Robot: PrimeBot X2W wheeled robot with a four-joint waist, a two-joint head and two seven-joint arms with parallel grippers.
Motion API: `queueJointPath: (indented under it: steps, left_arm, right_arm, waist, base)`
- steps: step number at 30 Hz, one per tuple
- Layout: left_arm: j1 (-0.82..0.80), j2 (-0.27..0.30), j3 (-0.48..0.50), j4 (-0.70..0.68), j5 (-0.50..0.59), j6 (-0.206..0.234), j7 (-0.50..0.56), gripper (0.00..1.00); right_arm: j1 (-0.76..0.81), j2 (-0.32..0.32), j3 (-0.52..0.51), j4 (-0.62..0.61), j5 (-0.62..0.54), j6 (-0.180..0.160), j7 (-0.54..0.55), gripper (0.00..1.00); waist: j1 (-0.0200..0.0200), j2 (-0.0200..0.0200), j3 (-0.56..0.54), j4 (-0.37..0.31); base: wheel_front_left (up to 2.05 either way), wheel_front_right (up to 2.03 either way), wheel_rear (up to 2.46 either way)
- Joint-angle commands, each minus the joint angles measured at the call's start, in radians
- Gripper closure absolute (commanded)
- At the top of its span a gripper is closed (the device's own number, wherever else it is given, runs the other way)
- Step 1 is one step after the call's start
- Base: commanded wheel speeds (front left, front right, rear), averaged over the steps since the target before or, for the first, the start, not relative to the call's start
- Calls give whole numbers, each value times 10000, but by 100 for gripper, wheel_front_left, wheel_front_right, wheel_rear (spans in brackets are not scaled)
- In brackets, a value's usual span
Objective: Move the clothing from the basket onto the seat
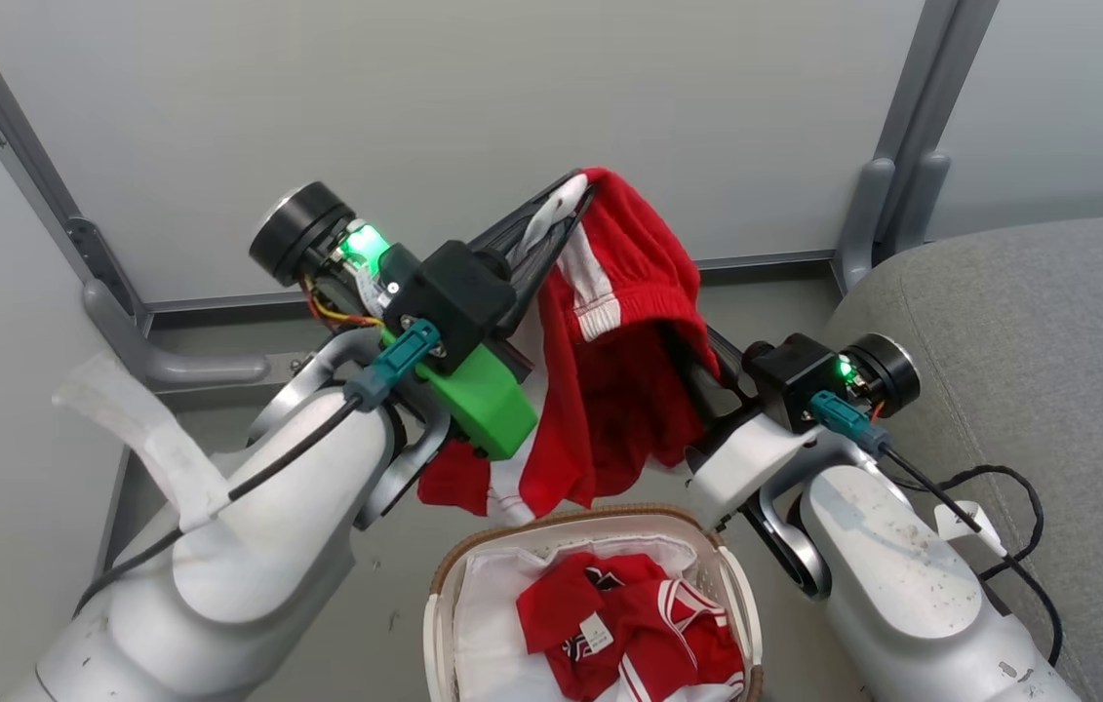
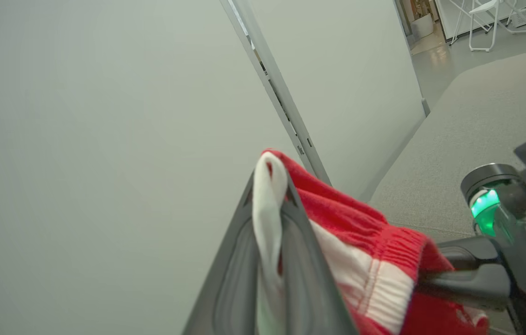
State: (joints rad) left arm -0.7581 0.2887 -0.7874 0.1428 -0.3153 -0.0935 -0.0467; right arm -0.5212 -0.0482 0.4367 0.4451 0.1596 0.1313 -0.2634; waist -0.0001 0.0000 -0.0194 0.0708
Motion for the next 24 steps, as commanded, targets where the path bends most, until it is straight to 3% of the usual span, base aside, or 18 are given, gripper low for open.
queueJointPath:
  steps: [1, 2, 4, 5, 15, 24]
  left_arm:
    - [277, 60, 60, 86, -126, 120, -111, 78]
    - [413, 71, 98, 143, -202, 181, -186, 78]
    - [727, 74, 192, 242, -323, 333, -420, 59]
    - [925, 53, 259, 309, -401, 431, -602, 0]
    - [2829, -393, 587, 1449, -1293, 753, -1989, 0]
    - [4310, -861, 1283, 1897, -1506, 647, -2184, 0]
  right_arm:
    - [-48, -38, -51, 13, 30, -10, -21, 100]
    - [-46, -38, -77, 10, 7, -10, -21, 100]
    - [-39, -38, -148, 2, -25, -10, -21, 100]
    - [-38, -38, -194, -1, -45, -10, -21, 100]
    - [181, -37, -682, -135, -265, -10, -21, 100]
    - [469, -37, -1333, -241, -596, -10, -21, 100]
  waist:
    - [1, 0, 12, -27]
    - [1, 0, 21, -39]
    - [1, 0, 37, -62]
    - [1, 0, 46, -72]
    - [1, 0, 107, -126]
    - [1, 0, 249, -184]
  base:
    - [0, 0, 0]
    - [0, 0, 0]
    - [0, 0, 0]
    - [0, 0, 0]
    - [0, 0, 0]
    - [0, 0, 0]
